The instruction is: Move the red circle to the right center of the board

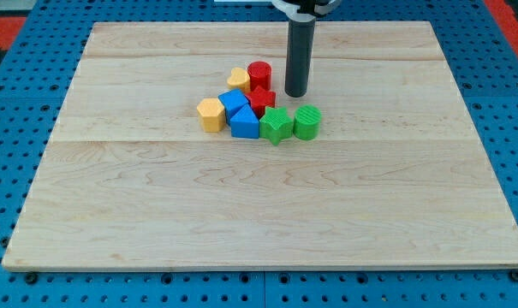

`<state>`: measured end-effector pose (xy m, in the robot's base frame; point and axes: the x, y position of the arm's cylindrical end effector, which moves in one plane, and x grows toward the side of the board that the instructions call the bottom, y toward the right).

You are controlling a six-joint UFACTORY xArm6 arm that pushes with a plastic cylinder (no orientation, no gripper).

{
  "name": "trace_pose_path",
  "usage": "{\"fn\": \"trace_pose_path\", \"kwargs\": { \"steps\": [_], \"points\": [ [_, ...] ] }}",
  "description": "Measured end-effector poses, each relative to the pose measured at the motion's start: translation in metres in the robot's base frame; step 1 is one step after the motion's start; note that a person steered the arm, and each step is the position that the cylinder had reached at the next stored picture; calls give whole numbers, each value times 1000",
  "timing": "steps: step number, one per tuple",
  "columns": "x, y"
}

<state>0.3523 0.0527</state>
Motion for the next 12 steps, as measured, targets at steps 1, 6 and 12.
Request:
{"fn": "trace_pose_path", "kwargs": {
  "steps": [1, 6, 12],
  "points": [
    [-8, -1],
    [-77, -95],
    [59, 58]
  ]
}}
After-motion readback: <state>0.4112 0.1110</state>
